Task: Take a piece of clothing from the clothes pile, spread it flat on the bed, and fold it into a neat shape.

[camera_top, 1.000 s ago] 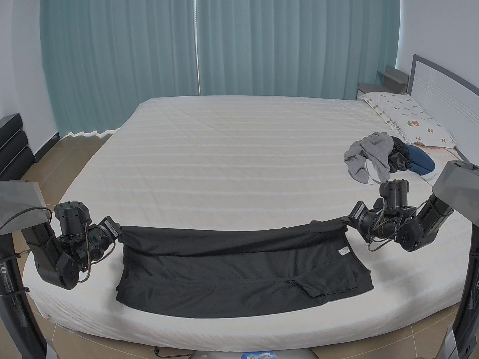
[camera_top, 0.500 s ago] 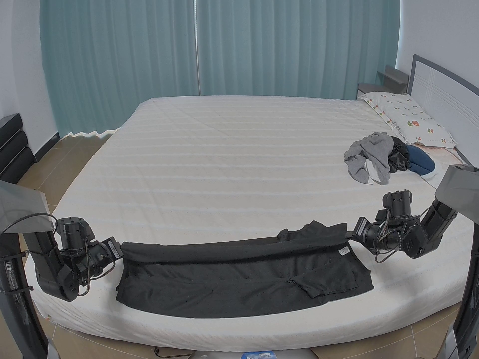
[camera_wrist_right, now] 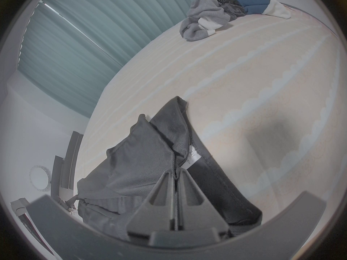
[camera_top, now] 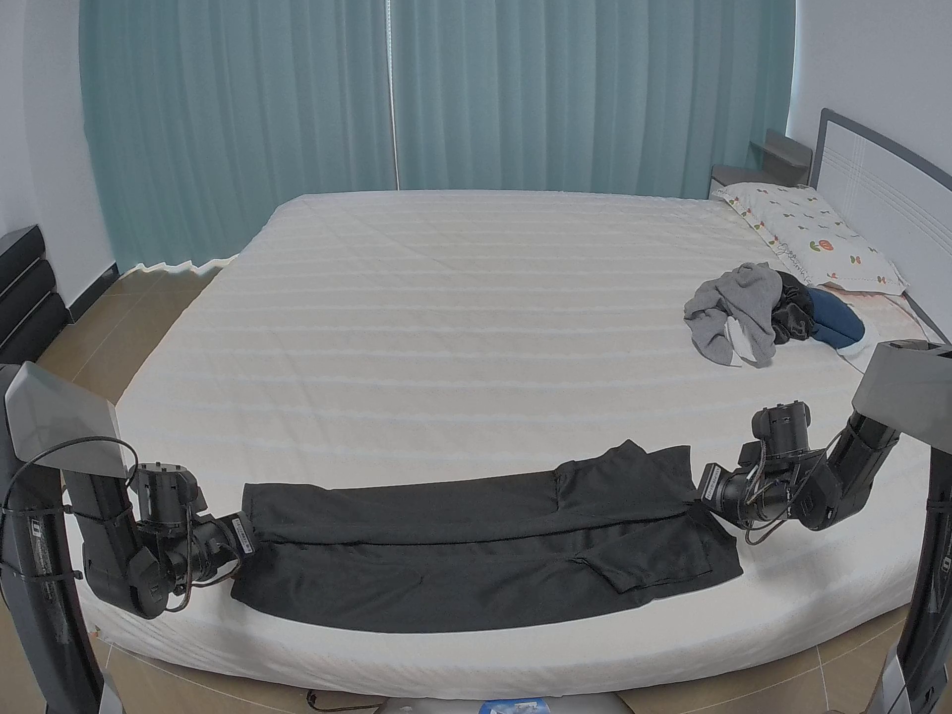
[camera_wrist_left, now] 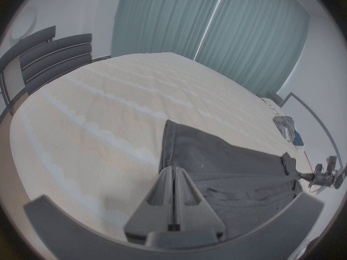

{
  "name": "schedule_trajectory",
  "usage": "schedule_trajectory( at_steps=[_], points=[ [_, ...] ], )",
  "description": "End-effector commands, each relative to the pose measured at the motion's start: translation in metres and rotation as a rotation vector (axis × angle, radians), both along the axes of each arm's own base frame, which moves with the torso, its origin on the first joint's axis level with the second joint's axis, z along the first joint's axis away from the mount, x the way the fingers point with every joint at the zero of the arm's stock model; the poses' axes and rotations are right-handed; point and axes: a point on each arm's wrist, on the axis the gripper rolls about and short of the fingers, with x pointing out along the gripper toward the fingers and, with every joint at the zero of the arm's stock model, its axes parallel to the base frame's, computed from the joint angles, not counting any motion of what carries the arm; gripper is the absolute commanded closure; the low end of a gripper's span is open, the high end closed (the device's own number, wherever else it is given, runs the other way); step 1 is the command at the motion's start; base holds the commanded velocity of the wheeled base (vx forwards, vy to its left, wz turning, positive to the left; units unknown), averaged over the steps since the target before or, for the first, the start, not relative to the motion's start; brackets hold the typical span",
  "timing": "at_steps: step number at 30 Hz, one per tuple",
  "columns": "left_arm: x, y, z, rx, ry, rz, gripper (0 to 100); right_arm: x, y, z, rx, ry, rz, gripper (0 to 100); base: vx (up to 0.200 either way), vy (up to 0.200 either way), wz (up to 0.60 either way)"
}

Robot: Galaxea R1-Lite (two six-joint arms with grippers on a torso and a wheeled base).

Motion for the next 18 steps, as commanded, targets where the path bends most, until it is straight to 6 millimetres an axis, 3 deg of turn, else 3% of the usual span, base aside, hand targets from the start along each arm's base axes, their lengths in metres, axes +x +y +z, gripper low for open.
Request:
schedule_trajectory(
  at_steps=[1,11,14,18],
  points=[
    [-0.004,-0.001,-0.004,0.004,0.025,-0.007,0,0.0,0.001,-0.004,-0.003,0.009,0.004,0,0.0,0.0,0.0],
    [0.001,0.004,0.011,-0.003,-0.044,0.018,0,0.003,0.002,0.04,0.048,-0.122,0.004,0,0.0,0.0,0.0],
    [0.002,0.007,0.014,-0.004,-0.053,0.027,0,0.004,0.006,0.041,0.07,-0.122,0.017,0,0.0,0.0,0.0],
    [0.01,0.01,0.014,-0.066,-0.073,0.056,0,0.011,0.013,0.028,0.107,-0.103,0.073,0,0.0,0.0,0.0]
  ],
)
